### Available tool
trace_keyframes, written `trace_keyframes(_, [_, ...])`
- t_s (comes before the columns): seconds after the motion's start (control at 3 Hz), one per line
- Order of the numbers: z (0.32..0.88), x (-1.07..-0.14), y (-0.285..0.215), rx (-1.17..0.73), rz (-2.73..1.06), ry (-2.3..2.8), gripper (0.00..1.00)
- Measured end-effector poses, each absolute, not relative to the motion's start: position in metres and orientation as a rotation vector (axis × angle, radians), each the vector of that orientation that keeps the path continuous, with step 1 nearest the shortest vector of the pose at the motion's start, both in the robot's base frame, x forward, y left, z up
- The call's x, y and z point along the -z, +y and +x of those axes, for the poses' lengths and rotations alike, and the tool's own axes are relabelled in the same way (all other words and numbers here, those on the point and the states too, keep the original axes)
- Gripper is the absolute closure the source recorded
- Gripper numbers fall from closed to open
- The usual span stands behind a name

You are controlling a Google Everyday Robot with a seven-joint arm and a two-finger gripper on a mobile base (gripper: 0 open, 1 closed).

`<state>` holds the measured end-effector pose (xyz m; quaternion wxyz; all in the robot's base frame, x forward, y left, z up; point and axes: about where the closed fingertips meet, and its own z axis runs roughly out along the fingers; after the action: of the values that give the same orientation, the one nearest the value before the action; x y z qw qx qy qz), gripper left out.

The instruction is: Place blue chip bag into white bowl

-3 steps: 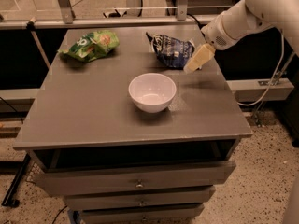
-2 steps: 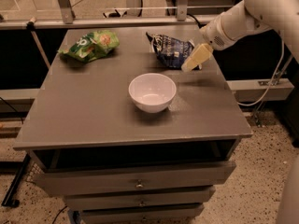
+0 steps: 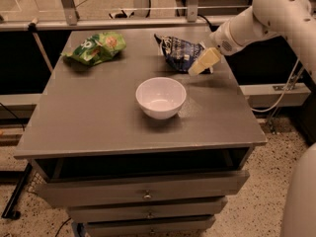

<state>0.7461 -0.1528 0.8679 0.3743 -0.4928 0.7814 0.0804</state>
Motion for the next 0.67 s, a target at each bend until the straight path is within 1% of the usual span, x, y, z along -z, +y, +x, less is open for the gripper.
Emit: trace_keyframes(0.67, [0.757,-0.847,-0.146,-0.252,-1.258,2.045,0.02])
